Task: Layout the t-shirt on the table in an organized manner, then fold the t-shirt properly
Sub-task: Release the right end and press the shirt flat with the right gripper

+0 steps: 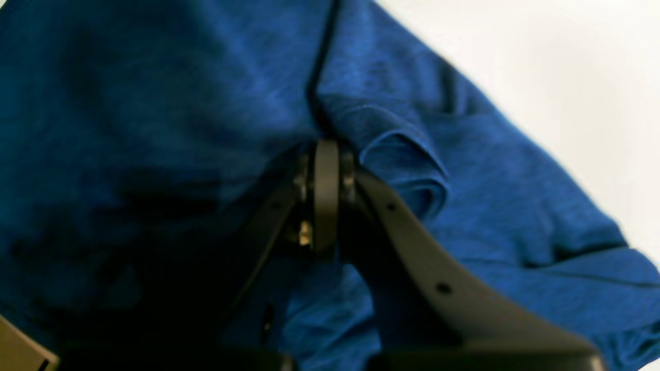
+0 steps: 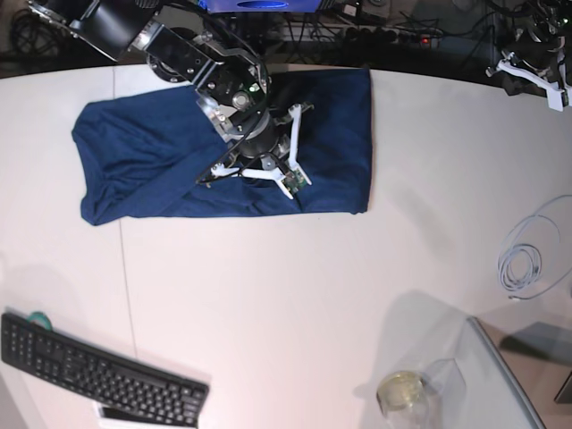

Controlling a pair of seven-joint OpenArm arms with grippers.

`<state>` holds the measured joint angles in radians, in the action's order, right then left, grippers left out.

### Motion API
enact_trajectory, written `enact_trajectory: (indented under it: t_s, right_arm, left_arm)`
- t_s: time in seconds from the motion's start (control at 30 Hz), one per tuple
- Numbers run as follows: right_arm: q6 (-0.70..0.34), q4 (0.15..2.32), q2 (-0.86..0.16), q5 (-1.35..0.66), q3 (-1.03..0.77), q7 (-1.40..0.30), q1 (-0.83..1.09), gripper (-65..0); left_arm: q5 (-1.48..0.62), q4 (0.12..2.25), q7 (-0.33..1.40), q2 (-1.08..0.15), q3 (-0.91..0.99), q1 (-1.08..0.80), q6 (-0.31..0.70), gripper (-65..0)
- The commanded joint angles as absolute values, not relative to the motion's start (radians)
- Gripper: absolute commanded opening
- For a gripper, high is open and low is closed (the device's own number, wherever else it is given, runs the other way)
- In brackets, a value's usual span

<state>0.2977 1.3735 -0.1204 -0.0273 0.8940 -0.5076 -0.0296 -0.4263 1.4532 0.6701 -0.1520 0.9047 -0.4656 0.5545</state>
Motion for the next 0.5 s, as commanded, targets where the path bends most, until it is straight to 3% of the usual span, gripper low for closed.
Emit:
enact_trajectory:
  t_s: [0.0,0.47]
  right_arm:
    - [0.302,1.394,-0.127,-0.021,0.874,-0.489,-0.042,-65.0]
    - [0.300,1.442,-0.159,-0.019,0.645,-0.493,-0.027,-65.0]
  left_arm:
    - [-0.438,1.468,0.653,-0.168,0.914,-0.470,0.559,-65.0]
    - [-0.437,1.446,0.653,-0.170,0.912,-0.455,0.559,-65.0]
